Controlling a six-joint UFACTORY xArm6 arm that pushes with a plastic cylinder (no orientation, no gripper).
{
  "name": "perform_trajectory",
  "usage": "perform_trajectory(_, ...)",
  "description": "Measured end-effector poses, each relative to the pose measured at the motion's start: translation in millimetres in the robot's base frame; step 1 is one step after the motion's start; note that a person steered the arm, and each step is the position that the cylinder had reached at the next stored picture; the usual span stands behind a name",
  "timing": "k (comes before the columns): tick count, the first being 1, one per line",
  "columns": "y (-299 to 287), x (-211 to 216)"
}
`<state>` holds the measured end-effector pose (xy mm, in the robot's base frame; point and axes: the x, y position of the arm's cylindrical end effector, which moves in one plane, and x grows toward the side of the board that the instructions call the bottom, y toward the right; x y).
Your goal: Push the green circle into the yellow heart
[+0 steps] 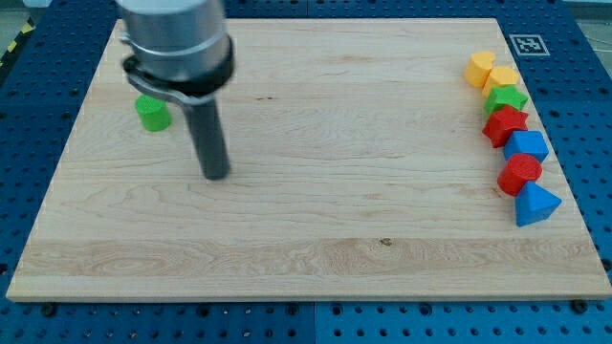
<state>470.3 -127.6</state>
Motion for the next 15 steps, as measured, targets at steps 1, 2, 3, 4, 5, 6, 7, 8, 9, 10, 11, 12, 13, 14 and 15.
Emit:
perform_trajectory(1,-37.9,-29.3)
perform_trajectory(2,-58.3,-55.4)
perform_trajectory(3,-56.9,-89.0)
perform_trajectory(4,-55.7,-101.0)
perform_trajectory(5,-68.9,-73.9)
perform_trajectory(6,-102.9,-69.0)
perform_trajectory(7,-121.3,-96.1)
perform_trajectory(8,-86.1,-129.6)
perform_trajectory(9,-24.1,-140.2)
perform_trajectory(10,43.5,-150.8)
perform_trajectory(11,66.0,-155.5)
perform_trajectory(12,42.6,-156.5)
perform_trajectory(13,35.8,-181.3)
perform_trajectory(14,81.8,-199.9)
perform_trajectory(15,135.8,-200.1)
